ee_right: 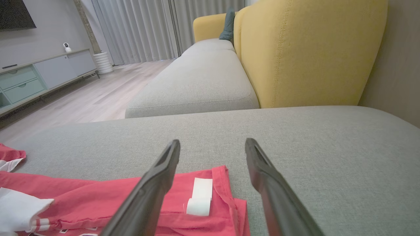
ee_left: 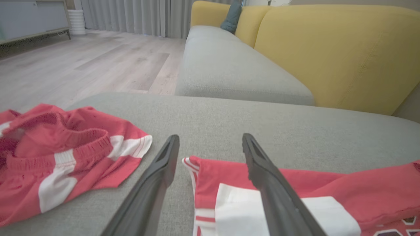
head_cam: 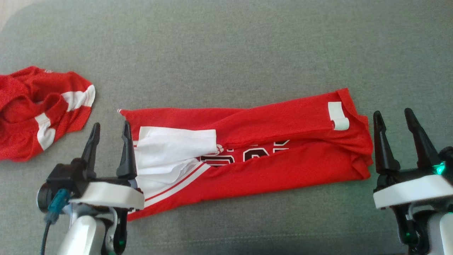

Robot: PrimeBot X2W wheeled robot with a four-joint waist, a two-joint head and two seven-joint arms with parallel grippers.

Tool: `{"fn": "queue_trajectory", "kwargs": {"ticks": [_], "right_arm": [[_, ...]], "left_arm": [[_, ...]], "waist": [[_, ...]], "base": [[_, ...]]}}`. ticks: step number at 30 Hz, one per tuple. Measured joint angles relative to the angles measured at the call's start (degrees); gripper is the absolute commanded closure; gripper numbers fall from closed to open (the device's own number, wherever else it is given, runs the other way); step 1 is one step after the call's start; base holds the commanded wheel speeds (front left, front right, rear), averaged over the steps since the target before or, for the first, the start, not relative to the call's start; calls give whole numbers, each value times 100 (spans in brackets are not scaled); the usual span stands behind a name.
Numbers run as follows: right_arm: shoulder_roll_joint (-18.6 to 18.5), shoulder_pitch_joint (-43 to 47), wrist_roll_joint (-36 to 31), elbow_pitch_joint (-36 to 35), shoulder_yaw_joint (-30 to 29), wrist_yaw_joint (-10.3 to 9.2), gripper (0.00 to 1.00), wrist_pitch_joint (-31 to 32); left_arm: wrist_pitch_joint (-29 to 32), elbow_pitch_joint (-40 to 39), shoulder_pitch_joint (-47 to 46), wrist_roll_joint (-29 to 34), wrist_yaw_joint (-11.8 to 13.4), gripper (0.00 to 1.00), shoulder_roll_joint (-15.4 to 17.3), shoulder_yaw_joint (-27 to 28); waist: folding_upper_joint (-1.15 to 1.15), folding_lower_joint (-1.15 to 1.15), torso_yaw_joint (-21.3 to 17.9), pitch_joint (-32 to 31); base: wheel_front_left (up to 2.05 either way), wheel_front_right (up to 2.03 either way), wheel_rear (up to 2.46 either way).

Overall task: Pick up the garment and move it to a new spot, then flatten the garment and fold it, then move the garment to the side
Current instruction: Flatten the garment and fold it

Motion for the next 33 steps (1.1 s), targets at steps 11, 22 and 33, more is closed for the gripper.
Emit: {"fn": "queue_trajectory", "kwargs": {"ticks": [11,22,33], "right_arm": [[38,38,-9,46,-3,0,0,97],[33,117,24,381,-45,0,0,198],[-259,-872,454,1989,-109,0,0,645]], "left_arm": [[16,-336,306,136,153,0,86,-15],[60,-415,294,182,194,0,148,-97],[55,-308,-314,233,32,0,73,-323]], "waist": [[0,0,-20,-163],[0,0,9,-104],[0,1,196,403]], "base": [[0,0,0],[0,0,0],[0,0,0]]}}
